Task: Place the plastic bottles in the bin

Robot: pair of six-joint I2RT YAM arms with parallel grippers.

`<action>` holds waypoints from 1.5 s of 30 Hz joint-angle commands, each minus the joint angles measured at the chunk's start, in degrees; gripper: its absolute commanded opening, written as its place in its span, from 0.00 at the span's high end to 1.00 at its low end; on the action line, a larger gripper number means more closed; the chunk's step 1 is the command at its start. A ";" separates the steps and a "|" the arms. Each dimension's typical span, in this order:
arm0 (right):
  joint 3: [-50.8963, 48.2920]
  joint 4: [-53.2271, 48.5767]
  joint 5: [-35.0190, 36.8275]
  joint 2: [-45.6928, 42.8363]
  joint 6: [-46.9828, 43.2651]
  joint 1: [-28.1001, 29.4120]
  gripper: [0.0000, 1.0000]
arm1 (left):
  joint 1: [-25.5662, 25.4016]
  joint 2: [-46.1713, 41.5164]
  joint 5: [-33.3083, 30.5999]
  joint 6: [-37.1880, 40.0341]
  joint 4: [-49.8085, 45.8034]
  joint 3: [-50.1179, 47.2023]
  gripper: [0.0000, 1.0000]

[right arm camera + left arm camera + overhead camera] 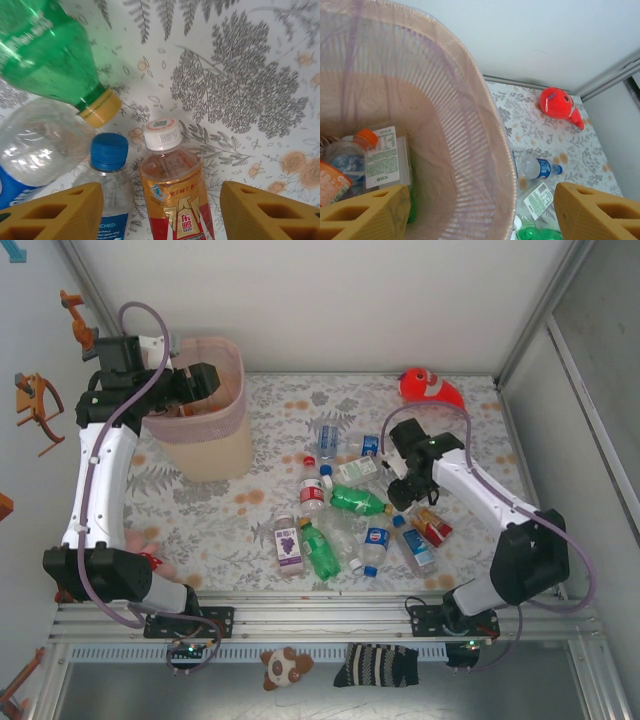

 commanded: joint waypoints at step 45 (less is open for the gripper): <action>-2.89 7.88 -1.81 15.67 0.99 -9.35 0.67 | -1.75 -3.45 2.32 -2.41 2.81 -0.88 0.25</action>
